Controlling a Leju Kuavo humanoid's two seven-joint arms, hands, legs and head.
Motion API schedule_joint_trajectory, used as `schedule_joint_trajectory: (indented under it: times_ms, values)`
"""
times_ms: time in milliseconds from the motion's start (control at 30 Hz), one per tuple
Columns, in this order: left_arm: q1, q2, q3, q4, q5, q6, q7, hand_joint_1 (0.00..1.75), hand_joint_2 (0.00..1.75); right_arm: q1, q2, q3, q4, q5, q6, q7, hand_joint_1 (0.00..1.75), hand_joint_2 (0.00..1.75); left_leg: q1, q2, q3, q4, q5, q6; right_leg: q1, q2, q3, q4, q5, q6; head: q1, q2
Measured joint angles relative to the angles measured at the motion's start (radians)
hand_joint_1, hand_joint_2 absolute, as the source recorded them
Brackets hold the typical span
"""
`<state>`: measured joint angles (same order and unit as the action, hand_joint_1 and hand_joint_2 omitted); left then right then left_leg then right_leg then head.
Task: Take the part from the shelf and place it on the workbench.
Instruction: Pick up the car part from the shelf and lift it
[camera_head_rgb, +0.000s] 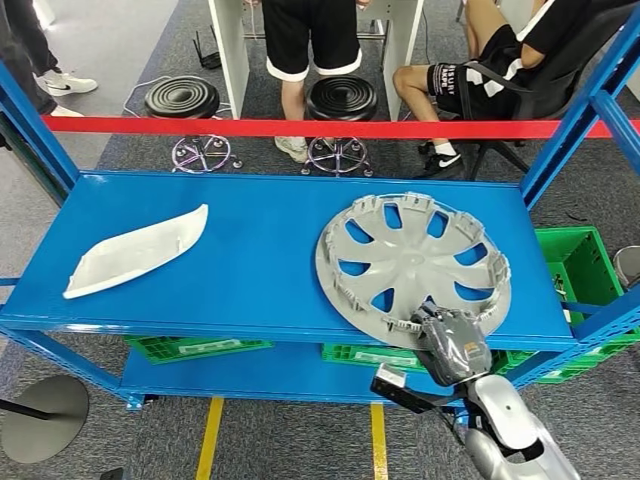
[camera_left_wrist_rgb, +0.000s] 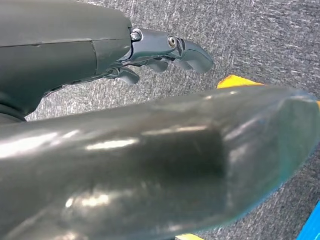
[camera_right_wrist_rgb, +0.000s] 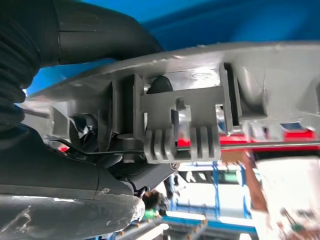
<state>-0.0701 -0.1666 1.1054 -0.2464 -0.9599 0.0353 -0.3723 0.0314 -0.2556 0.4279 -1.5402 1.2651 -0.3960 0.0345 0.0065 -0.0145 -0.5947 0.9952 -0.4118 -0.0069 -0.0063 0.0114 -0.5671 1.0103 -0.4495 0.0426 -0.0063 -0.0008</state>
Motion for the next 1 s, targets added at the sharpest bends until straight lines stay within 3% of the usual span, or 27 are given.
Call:
schedule_joint_trajectory:
  times_ms: [233, 433, 767, 900, 933, 1000]
  values:
    - [0.003, -0.006, 0.006, 0.0, 0.008, 0.018, 0.0, 0.0, 0.0, 0.047, 0.0, 0.036, -0.136, 0.133, -0.172, -0.003, 1.75, 1.75, 0.0, 0.0, -0.003, 0.0, 0.0, 0.0, 0.0, 0.0, -0.003, 0.0, -0.001, 0.0, 0.0, 0.0]
    - [0.003, -0.009, 0.008, 0.0, 0.007, 0.024, 0.0, 0.0, 0.0, 0.06, 0.003, 0.052, -0.202, 0.219, -0.254, -0.002, 1.75, 1.75, 0.0, 0.0, -0.003, -0.001, 0.0, 0.0, 0.0, -0.001, -0.003, 0.0, -0.001, 0.0, 0.0, 0.0]
    - [0.004, -0.012, 0.009, 0.0, -0.004, 0.027, -0.006, 0.0, 0.0, 0.072, 0.022, 0.068, -0.347, 0.3, -0.283, -0.05, 1.75, 1.75, 0.0, 0.0, -0.003, -0.001, 0.0, 0.0, 0.0, -0.001, -0.003, 0.0, -0.001, -0.001, 0.0, 0.0]
    - [0.004, -0.012, 0.009, 0.0, -0.017, 0.027, -0.012, 0.0, 1.75, 0.088, 0.043, 0.043, -0.389, 0.3, -0.283, -0.147, 1.75, 1.75, 0.0, 0.0, -0.003, -0.001, 0.0, 0.0, 0.0, 0.0, -0.003, 0.0, -0.001, -0.001, 0.0, 0.0]
    - [0.004, -0.012, 0.008, 0.0, -0.023, 0.027, -0.014, 0.0, 1.31, 0.091, 0.048, 0.036, -0.397, 0.3, -0.283, -0.164, 1.75, 1.75, 0.0, 0.0, -0.003, -0.001, 0.0, 0.0, 0.0, 0.0, -0.003, 0.0, -0.001, -0.001, 0.0, 0.0]
    - [0.004, -0.012, 0.007, 0.0, -0.035, 0.023, -0.021, 0.0, 1.31, 0.097, 0.054, 0.028, -0.41, 0.301, -0.283, -0.187, 1.75, 1.75, 0.0, 0.0, -0.003, -0.001, 0.0, 0.0, 0.0, 0.0, -0.003, 0.0, -0.001, -0.001, 0.0, 0.0]
